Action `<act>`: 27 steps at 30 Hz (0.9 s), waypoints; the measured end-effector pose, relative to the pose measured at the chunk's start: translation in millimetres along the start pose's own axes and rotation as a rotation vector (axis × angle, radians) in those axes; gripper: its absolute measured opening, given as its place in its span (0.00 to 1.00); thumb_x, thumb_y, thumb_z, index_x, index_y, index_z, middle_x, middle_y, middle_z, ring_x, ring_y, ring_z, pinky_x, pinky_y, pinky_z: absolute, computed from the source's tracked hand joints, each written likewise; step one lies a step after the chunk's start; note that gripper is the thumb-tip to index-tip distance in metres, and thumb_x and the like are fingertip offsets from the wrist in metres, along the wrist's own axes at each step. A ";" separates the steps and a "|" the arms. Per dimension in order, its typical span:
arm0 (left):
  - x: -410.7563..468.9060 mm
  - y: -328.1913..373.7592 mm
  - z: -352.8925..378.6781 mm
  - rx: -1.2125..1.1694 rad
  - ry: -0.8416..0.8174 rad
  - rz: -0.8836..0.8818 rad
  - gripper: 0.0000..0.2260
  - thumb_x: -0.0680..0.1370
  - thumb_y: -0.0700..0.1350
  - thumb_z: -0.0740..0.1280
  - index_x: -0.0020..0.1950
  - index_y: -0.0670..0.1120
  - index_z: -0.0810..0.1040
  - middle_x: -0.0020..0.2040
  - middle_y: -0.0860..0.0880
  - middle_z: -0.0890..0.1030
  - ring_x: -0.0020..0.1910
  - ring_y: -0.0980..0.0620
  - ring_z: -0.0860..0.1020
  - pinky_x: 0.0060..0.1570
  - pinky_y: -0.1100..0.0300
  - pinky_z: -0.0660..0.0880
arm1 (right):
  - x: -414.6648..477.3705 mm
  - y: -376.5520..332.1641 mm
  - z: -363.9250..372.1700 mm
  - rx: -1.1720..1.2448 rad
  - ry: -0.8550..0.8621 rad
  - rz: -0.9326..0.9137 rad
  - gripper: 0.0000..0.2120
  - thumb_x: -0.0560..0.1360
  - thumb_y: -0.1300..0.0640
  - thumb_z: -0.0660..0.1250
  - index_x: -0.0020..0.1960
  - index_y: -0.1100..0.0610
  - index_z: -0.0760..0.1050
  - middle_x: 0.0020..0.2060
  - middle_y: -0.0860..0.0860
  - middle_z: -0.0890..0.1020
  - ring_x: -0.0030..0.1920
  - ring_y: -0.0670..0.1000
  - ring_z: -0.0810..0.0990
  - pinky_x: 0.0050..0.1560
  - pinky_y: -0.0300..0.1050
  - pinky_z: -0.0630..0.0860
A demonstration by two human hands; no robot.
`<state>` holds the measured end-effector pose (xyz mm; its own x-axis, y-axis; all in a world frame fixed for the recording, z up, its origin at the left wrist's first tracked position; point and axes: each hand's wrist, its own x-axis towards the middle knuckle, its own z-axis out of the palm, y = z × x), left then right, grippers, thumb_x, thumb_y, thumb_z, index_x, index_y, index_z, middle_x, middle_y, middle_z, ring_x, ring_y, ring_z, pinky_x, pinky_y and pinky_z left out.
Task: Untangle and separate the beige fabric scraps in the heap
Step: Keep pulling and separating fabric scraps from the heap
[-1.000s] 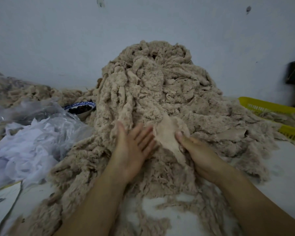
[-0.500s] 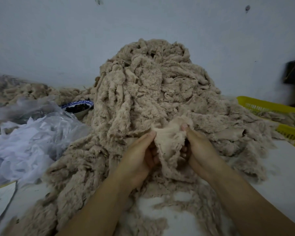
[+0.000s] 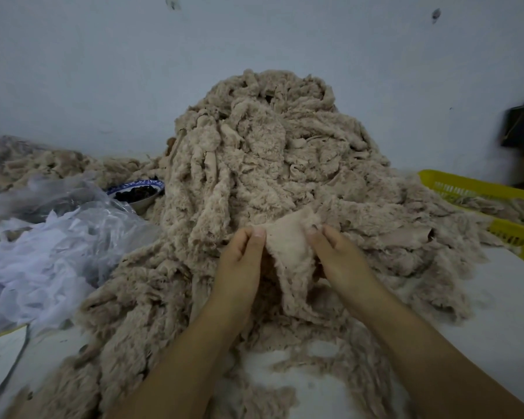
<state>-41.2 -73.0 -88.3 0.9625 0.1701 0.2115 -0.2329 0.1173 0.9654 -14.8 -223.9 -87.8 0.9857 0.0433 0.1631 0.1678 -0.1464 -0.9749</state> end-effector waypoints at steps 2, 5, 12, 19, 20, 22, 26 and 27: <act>0.3 -1.7 -0.5 0.010 -0.005 -0.012 0.13 0.84 0.49 0.61 0.49 0.41 0.76 0.48 0.42 0.82 0.50 0.44 0.80 0.61 0.37 0.74 | 3.5 1.0 -3.8 0.134 0.034 0.066 0.16 0.83 0.50 0.59 0.44 0.60 0.74 0.33 0.54 0.73 0.29 0.45 0.74 0.30 0.41 0.73; -0.8 -1.9 0.8 -0.004 -0.047 -0.074 0.13 0.84 0.52 0.61 0.53 0.44 0.79 0.53 0.43 0.83 0.57 0.44 0.81 0.66 0.38 0.72 | 3.7 3.9 -6.4 0.221 0.012 0.130 0.18 0.83 0.49 0.59 0.52 0.64 0.76 0.38 0.56 0.76 0.34 0.49 0.78 0.35 0.42 0.77; -7.0 -6.0 4.7 0.156 -0.287 -0.068 0.16 0.78 0.59 0.66 0.63 0.55 0.81 0.57 0.58 0.84 0.59 0.58 0.81 0.59 0.62 0.77 | 1.2 3.0 -1.9 0.256 -0.029 0.106 0.15 0.81 0.49 0.61 0.42 0.57 0.79 0.39 0.55 0.82 0.39 0.52 0.82 0.41 0.50 0.80; 1.0 3.0 -2.4 -0.238 -0.129 -0.169 0.13 0.74 0.54 0.67 0.52 0.50 0.87 0.55 0.45 0.85 0.56 0.46 0.83 0.57 0.51 0.79 | 12.2 6.0 -30.7 0.363 0.229 0.169 0.15 0.79 0.57 0.60 0.34 0.57 0.70 0.27 0.50 0.69 0.24 0.46 0.63 0.24 0.39 0.62; 3.4 3.9 -2.7 -0.303 -0.097 -0.191 0.14 0.76 0.53 0.66 0.53 0.49 0.87 0.56 0.45 0.85 0.56 0.47 0.84 0.55 0.51 0.79 | 9.5 5.1 -29.0 0.328 0.171 0.165 0.18 0.80 0.51 0.63 0.34 0.57 0.73 0.27 0.51 0.72 0.24 0.46 0.67 0.24 0.39 0.66; 8.1 4.2 -3.8 -0.418 -0.037 -0.239 0.15 0.80 0.52 0.63 0.57 0.47 0.84 0.55 0.45 0.86 0.52 0.49 0.85 0.47 0.55 0.82 | 2.0 2.6 -17.3 0.226 -0.035 0.090 0.23 0.75 0.35 0.64 0.38 0.54 0.79 0.32 0.49 0.81 0.31 0.45 0.79 0.33 0.39 0.77; 11.1 6.8 -9.9 -0.647 -0.001 -0.301 0.22 0.81 0.56 0.59 0.66 0.42 0.78 0.59 0.43 0.84 0.57 0.48 0.83 0.51 0.55 0.82 | -10.2 3.7 6.3 -0.291 -0.377 -0.083 0.18 0.71 0.28 0.63 0.47 0.41 0.76 0.40 0.33 0.82 0.41 0.32 0.79 0.39 0.27 0.71; 12.5 7.8 -12.4 -0.692 0.011 -0.297 0.23 0.81 0.57 0.59 0.65 0.42 0.78 0.60 0.43 0.83 0.58 0.48 0.83 0.54 0.54 0.82 | -9.2 6.4 7.1 -0.326 -0.377 -0.095 0.09 0.75 0.34 0.65 0.46 0.38 0.75 0.38 0.31 0.81 0.40 0.29 0.78 0.36 0.24 0.70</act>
<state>-32.8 -57.8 -80.0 0.9978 0.0448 -0.0482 -0.0015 0.7473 0.6645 -22.9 -218.2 -96.6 0.9004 0.4169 0.1243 0.3131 -0.4227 -0.8504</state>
